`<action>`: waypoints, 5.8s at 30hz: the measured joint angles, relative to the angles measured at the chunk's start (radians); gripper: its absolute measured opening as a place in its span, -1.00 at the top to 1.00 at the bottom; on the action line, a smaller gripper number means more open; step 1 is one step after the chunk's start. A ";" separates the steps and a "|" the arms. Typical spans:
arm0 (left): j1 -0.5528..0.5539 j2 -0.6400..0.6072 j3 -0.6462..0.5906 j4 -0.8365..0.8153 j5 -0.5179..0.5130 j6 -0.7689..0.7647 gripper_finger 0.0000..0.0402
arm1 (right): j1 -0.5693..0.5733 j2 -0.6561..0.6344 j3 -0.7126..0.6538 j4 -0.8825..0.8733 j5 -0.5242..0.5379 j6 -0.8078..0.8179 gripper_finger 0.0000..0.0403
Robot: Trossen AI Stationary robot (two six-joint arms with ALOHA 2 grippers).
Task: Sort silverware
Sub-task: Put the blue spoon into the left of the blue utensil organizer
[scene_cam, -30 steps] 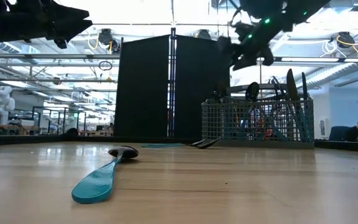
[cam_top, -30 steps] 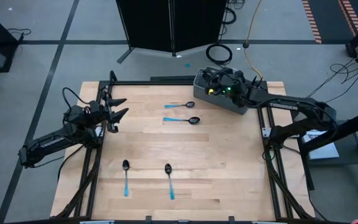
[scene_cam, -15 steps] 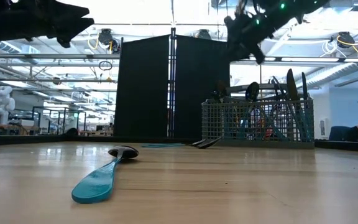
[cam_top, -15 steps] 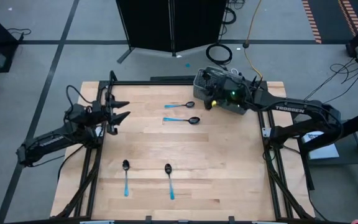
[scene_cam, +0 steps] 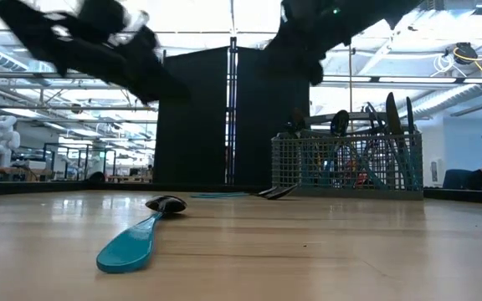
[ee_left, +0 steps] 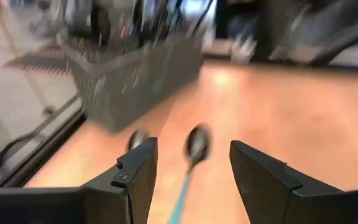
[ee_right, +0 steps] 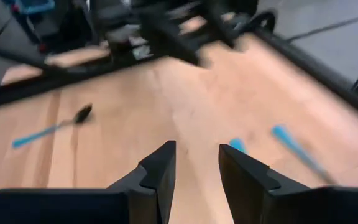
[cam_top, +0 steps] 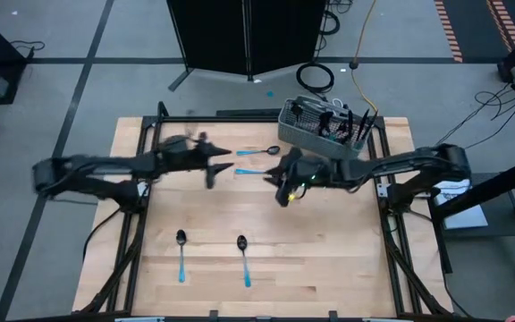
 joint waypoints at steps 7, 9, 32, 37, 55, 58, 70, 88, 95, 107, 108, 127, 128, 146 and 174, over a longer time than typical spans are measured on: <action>0.086 0.446 0.258 -0.063 -0.003 0.116 0.01 | 0.086 0.114 0.000 -0.010 0.001 0.051 0.43; 0.116 0.532 0.324 -0.101 0.021 0.122 0.01 | 0.112 0.123 0.000 -0.039 0.001 0.064 0.43; -0.192 0.213 0.436 -0.951 0.015 -0.091 0.01 | 0.234 0.135 0.000 -0.114 0.092 0.038 0.43; -0.363 0.051 0.268 -0.953 -0.010 -0.185 0.01 | 0.230 0.189 0.000 -0.067 0.165 -0.001 0.43; -0.857 -0.003 0.079 -0.903 -0.042 -0.546 0.02 | 0.172 0.308 -0.001 0.118 0.159 -0.050 0.43; -0.897 0.008 0.078 -0.885 -0.028 -0.765 0.02 | 0.171 0.308 -0.001 0.118 0.159 -0.048 0.43; -1.080 0.014 0.079 -0.840 -0.102 -1.805 0.03 | 0.171 0.308 -0.001 0.104 0.158 -0.056 0.43; -1.181 0.313 0.195 -0.959 -0.226 -1.943 0.03 | 0.162 0.308 -0.001 0.088 0.159 -0.105 0.43; -1.183 0.316 0.194 -0.996 -0.264 -1.931 0.07 | 0.158 0.308 -0.001 0.088 0.159 -0.102 0.43; -1.095 0.318 0.191 -1.135 -0.318 -1.723 0.33 | 0.156 0.307 -0.001 0.088 0.159 -0.102 0.43; -1.081 0.318 0.191 -1.142 -0.324 -1.697 0.33 | 0.156 0.307 -0.001 0.088 0.159 -0.102 0.43; -0.849 0.109 0.215 -1.238 -0.589 -1.104 0.33 | 0.142 0.307 -0.001 0.095 0.159 -0.076 0.43; -0.846 0.083 0.216 -1.239 -0.588 -1.097 0.33 | 0.137 0.307 -0.001 0.095 0.160 -0.073 0.43; -0.848 0.062 0.071 -1.047 -0.582 -1.004 0.33 | 0.123 0.307 0.000 0.087 0.159 -0.049 0.43; -0.666 0.065 -0.108 -0.804 -0.593 -0.916 0.38 | 0.124 0.307 0.000 0.079 0.158 -0.049 0.43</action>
